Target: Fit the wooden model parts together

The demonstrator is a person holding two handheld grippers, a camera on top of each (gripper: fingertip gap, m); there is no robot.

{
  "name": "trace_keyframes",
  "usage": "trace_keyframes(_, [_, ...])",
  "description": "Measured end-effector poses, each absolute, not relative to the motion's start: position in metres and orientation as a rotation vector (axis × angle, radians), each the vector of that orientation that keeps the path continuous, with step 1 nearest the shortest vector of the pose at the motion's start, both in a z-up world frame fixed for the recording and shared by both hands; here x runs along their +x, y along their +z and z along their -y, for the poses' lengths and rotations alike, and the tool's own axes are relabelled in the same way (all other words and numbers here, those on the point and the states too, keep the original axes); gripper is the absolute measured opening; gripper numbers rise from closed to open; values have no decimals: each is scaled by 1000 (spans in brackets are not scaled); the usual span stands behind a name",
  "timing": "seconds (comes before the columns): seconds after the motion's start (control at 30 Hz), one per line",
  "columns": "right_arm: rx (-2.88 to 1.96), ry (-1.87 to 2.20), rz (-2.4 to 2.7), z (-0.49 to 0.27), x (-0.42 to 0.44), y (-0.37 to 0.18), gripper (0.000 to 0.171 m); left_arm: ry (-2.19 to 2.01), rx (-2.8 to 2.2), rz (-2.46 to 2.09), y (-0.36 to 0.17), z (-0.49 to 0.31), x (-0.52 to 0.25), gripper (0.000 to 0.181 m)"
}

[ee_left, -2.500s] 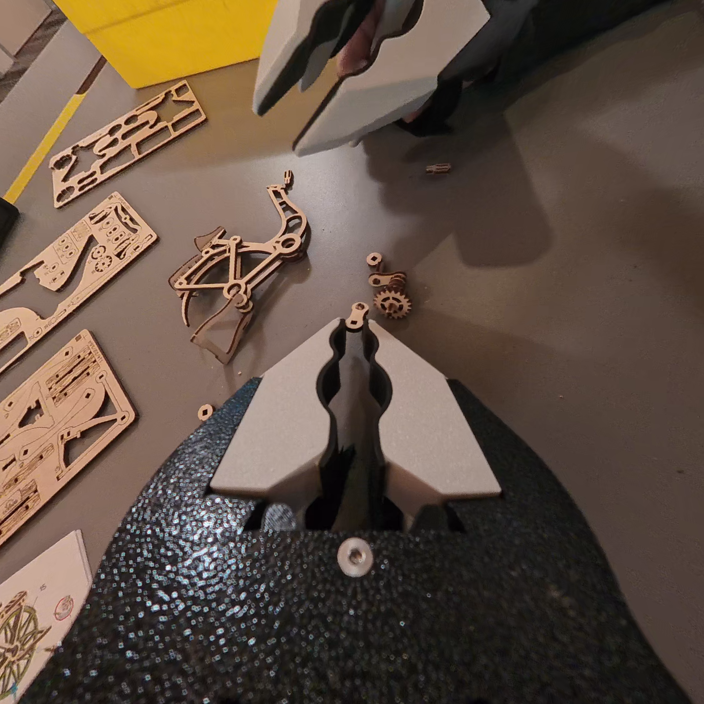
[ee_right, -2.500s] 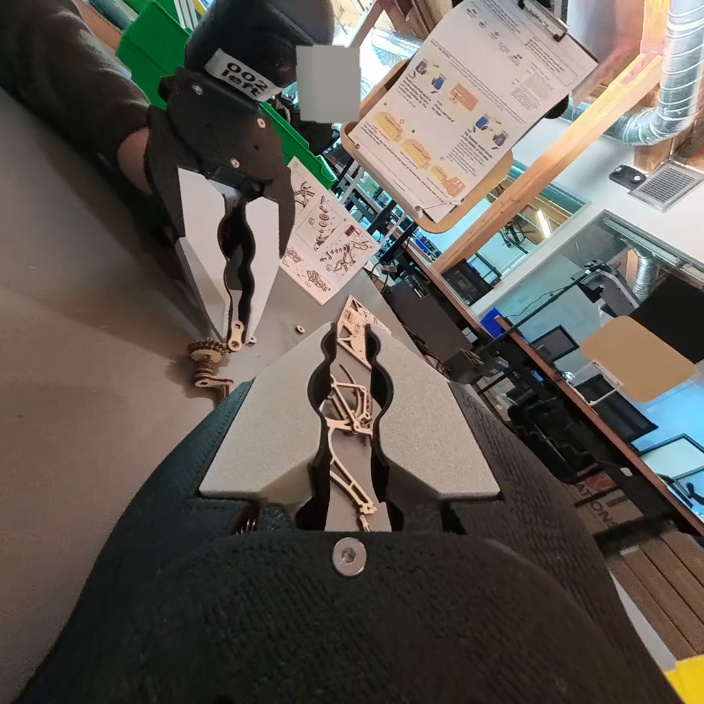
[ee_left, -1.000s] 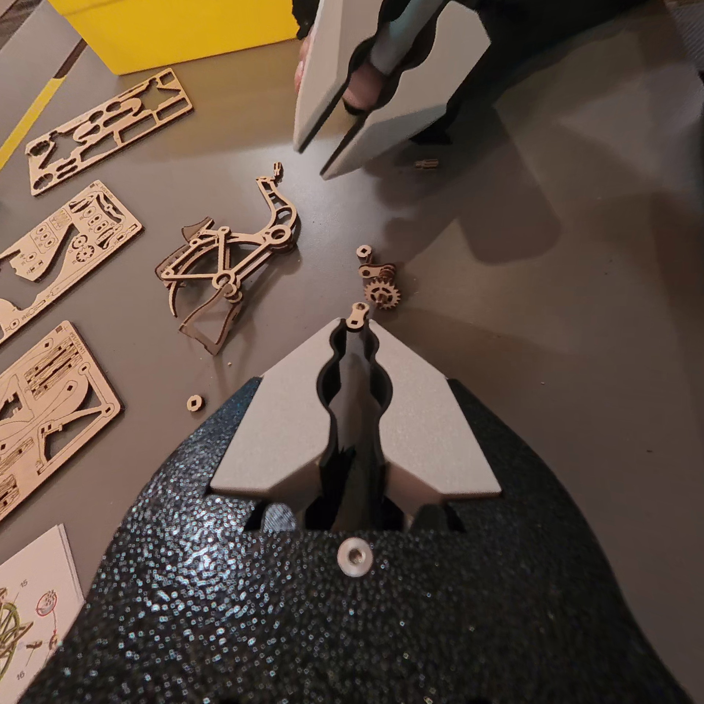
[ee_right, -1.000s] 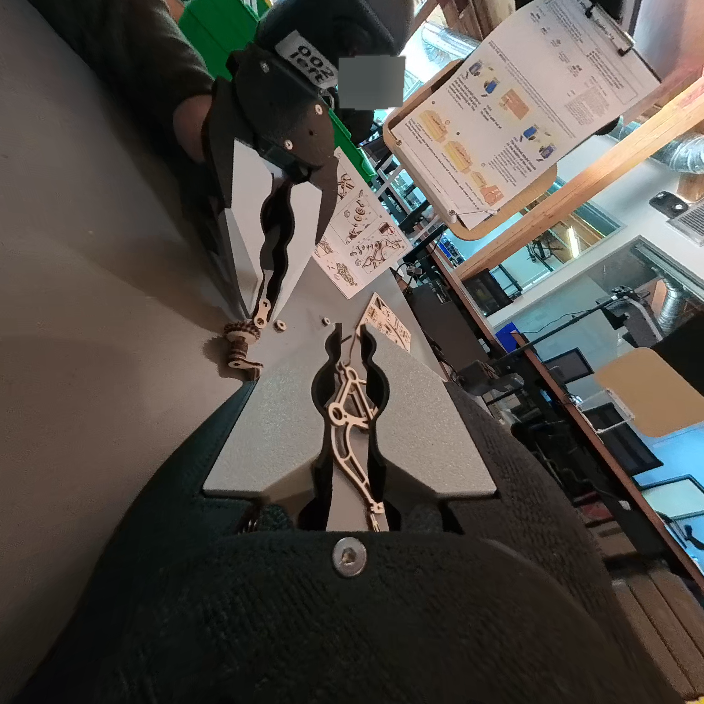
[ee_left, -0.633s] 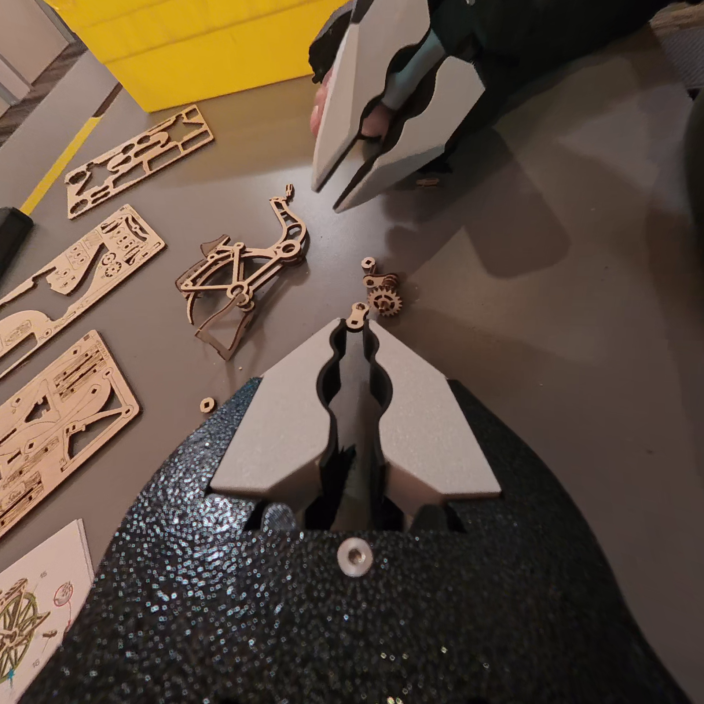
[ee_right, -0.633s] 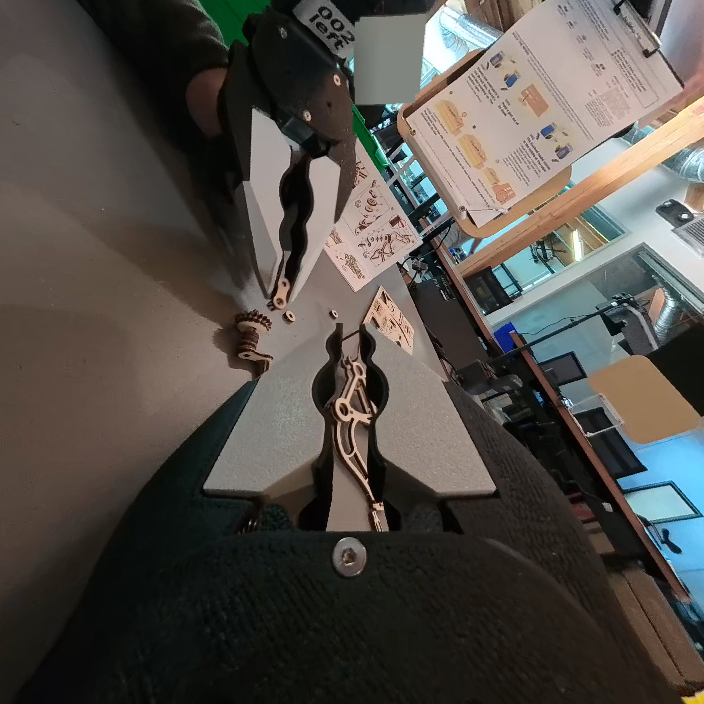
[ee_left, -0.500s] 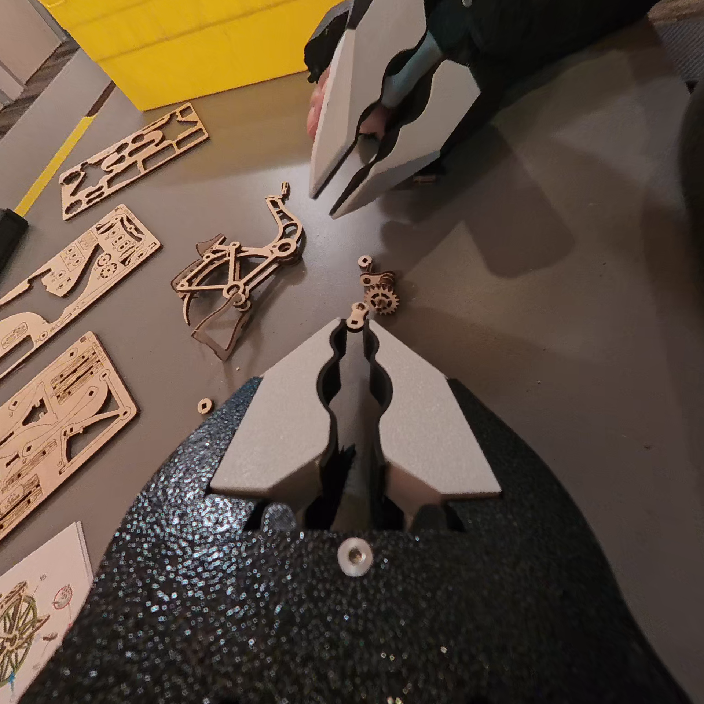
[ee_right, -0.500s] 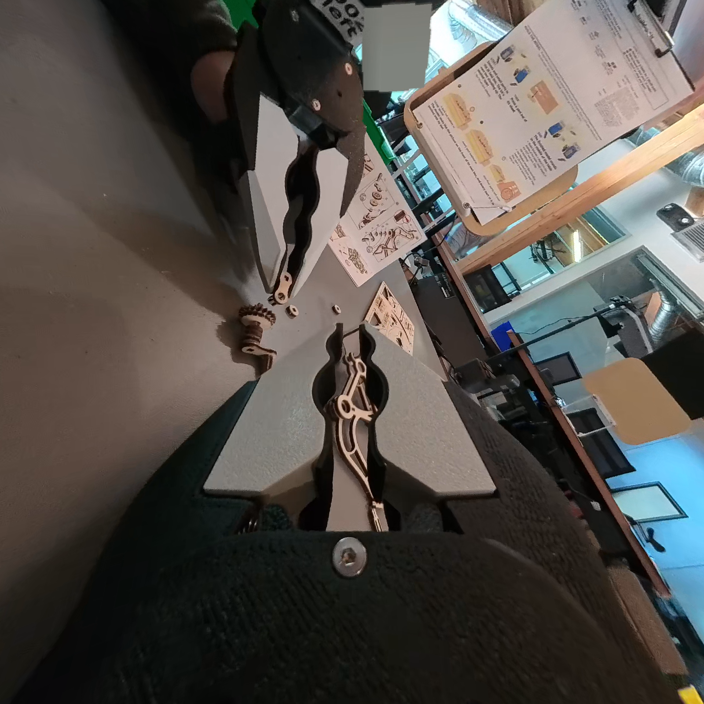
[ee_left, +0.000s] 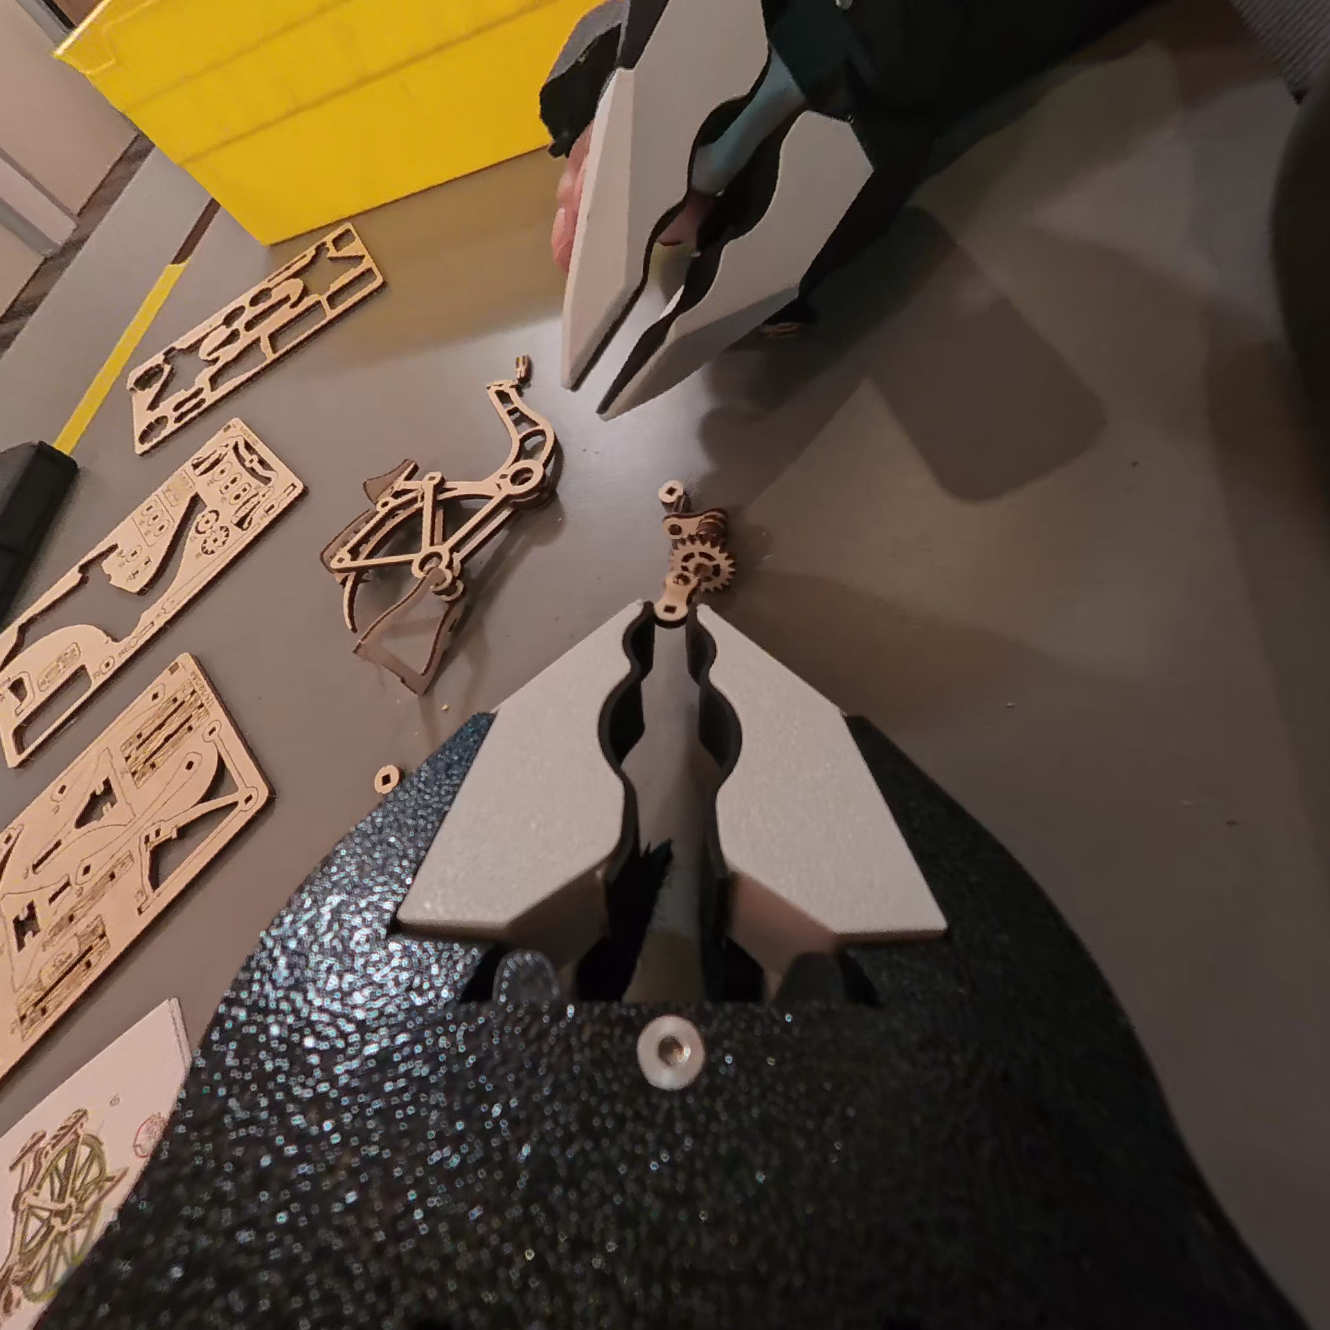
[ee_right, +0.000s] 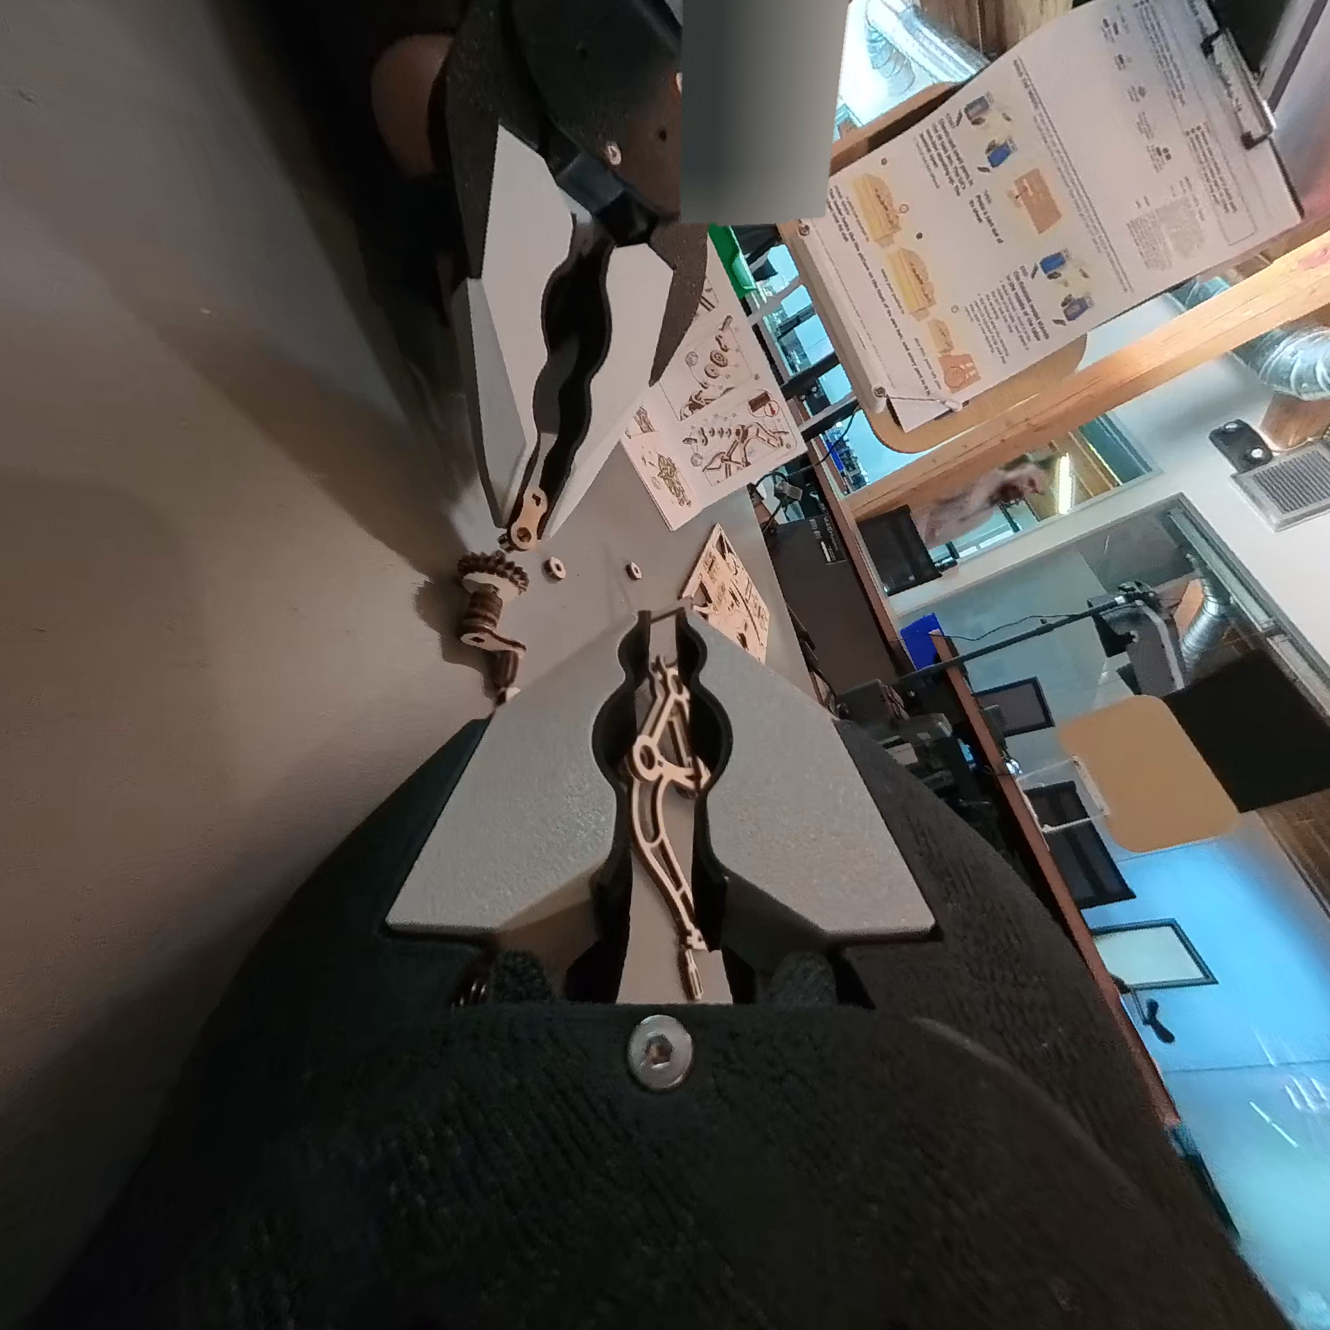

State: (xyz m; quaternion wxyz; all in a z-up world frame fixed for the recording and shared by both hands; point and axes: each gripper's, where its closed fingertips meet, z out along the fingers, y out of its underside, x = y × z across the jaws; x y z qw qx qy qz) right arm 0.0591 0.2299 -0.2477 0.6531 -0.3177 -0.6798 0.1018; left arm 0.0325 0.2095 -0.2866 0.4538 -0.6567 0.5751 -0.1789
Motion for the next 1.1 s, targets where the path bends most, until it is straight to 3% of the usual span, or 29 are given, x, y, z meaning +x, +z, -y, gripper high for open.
trace_keyframes(1.1, [-708,224,1571,-227,59,-252,4,-426,-1615,-1441,-289,-208,33,6])
